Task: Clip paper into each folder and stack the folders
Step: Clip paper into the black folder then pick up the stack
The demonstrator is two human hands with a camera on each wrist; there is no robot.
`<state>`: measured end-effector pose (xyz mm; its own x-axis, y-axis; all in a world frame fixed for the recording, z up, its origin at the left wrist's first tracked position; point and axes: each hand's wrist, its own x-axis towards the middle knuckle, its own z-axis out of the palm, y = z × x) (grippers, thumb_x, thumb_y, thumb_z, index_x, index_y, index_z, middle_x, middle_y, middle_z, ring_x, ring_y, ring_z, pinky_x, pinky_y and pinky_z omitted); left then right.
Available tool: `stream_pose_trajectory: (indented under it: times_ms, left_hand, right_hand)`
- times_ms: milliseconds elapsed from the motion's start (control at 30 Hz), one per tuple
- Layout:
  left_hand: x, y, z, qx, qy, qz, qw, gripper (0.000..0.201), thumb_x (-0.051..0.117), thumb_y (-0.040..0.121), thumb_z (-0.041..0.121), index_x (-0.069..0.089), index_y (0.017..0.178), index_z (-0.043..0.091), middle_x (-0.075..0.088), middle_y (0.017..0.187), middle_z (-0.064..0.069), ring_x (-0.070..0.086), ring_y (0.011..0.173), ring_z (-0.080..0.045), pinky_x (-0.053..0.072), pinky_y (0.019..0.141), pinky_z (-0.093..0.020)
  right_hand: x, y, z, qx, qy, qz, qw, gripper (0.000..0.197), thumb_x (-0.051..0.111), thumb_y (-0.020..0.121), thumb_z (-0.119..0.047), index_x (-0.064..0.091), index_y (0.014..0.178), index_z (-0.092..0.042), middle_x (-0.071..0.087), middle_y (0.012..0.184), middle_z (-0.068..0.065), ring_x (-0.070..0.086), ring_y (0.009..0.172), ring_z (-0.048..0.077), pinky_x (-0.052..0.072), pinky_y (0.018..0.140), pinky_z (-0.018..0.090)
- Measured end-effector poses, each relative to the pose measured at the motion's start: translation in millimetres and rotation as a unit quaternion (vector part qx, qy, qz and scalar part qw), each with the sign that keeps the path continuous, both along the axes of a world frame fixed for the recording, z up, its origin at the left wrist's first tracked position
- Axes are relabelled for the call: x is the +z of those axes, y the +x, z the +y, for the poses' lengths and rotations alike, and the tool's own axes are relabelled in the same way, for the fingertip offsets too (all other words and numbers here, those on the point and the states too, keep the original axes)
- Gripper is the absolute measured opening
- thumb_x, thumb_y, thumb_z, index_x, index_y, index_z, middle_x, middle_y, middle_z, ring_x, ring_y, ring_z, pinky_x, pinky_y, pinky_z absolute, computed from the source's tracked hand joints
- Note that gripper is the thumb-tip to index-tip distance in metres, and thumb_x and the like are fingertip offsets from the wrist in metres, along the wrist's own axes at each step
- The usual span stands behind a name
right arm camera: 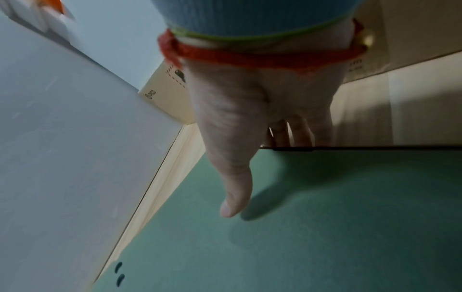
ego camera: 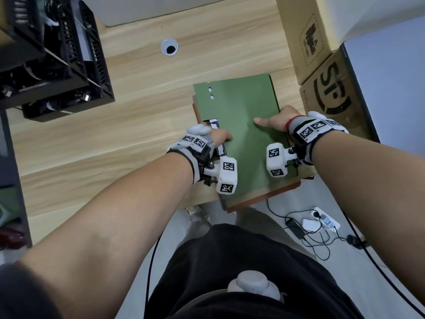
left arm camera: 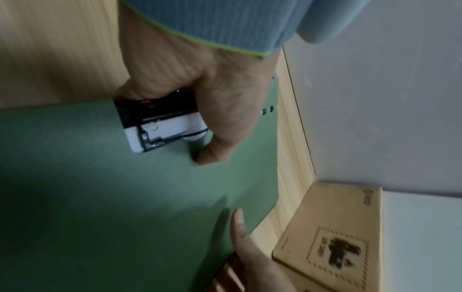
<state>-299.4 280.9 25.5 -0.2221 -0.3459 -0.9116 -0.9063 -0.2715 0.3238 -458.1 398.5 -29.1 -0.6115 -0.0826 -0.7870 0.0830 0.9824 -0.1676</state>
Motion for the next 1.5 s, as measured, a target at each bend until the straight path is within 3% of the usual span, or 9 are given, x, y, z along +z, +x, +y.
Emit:
stream_pose_trajectory:
  times_ms: [233,467,733,867,967,1067,1167,1300,1500]
  left_hand:
    - [3,30,-30,0.048,-0.001,0.009,0.999,0.013,0.064,0.093,0.022,0.061,0.091,0.009,0.064,0.1,-0.009,0.063,0.092,-0.026,0.051,0.095,-0.04]
    - [-8,42,-33,0.058,-0.014,0.027,0.998,0.052,0.057,0.098,0.022,0.042,0.136,-0.01,0.048,0.141,-0.02,0.05,0.125,-0.032,0.038,0.109,-0.043]
    - [-42,65,-57,0.104,-0.037,0.007,0.994,0.076,0.086,0.051,0.061,0.059,0.097,0.007,0.072,0.1,-0.012,0.07,0.09,-0.034,0.056,0.085,-0.05]
    - [-102,76,-79,0.102,-0.059,-0.013,0.993,0.127,0.082,0.005,0.076,0.064,0.111,0.009,0.073,0.104,-0.012,0.072,0.089,-0.035,0.056,0.081,-0.052]
    - [-74,73,-78,0.132,-0.041,0.024,0.99,0.114,0.084,0.021,0.075,0.068,0.113,0.011,0.073,0.104,-0.008,0.072,0.09,-0.03,0.056,0.087,-0.046]
    - [-36,69,-82,0.146,-0.001,0.064,0.987,0.08,0.081,0.05,0.07,0.067,0.108,0.016,0.072,0.09,0.002,0.07,0.069,-0.018,0.057,0.065,-0.03]
    - [-32,69,-99,0.141,0.013,0.105,0.984,0.098,0.078,0.047,0.077,0.058,0.128,0.025,0.065,0.11,0.015,0.068,0.079,-0.005,0.054,0.064,-0.026]
    - [7,61,-125,0.155,0.016,0.17,0.973,0.076,0.082,0.054,0.068,0.067,0.097,0.007,0.07,0.071,-0.008,0.067,0.059,-0.025,0.056,0.056,-0.032]
    - [45,38,-162,0.214,-0.095,0.342,0.91,0.099,0.098,0.045,0.038,0.055,0.129,0.008,0.072,0.111,-0.01,0.072,0.095,-0.027,0.058,0.082,-0.048]
  right_hand:
    - [-13,48,-20,0.072,0.021,0.009,0.997,0.122,0.076,0.061,-0.071,0.023,0.149,-0.006,0.021,0.154,0.018,0.033,0.138,0.038,0.037,0.109,0.048]
    - [-11,42,-31,-0.013,-0.048,-0.024,0.998,0.126,0.084,0.044,-0.07,0.036,0.142,-0.007,0.05,0.14,0.011,0.053,0.123,0.035,0.046,0.101,0.049]
    - [-33,37,-19,-0.104,-0.098,-0.089,0.986,0.134,0.083,0.016,-0.078,0.053,0.127,-0.01,0.068,0.112,0.009,0.07,0.091,0.034,0.055,0.082,0.056]
    - [-26,47,-23,-0.142,-0.147,-0.099,0.974,0.125,0.084,0.023,-0.077,0.052,0.126,-0.015,0.068,0.11,0.004,0.069,0.093,0.03,0.055,0.086,0.05]
    - [-15,49,-26,-0.156,-0.217,-0.105,0.958,0.108,0.09,0.032,-0.068,0.059,0.122,-0.018,0.073,0.108,0.0,0.073,0.088,0.023,0.058,0.085,0.043]
    - [6,50,-34,-0.155,-0.267,-0.124,0.943,0.075,0.093,0.051,-0.048,0.066,0.112,-0.014,0.077,0.095,0.004,0.075,0.08,0.024,0.06,0.077,0.042]
    - [26,48,-45,-0.153,-0.322,-0.114,0.927,0.053,0.091,0.064,-0.033,0.07,0.106,-0.009,0.077,0.093,0.009,0.075,0.08,0.026,0.061,0.072,0.041]
    - [66,38,-66,-0.156,-0.381,-0.106,0.905,0.04,0.088,0.068,-0.029,0.073,0.097,-0.006,0.077,0.085,0.011,0.074,0.072,0.027,0.06,0.064,0.039]
    - [115,17,-94,-0.156,-0.526,-0.061,0.833,0.019,0.081,0.076,-0.006,0.07,0.09,-0.013,0.077,0.084,0.001,0.074,0.077,0.019,0.059,0.068,0.034]
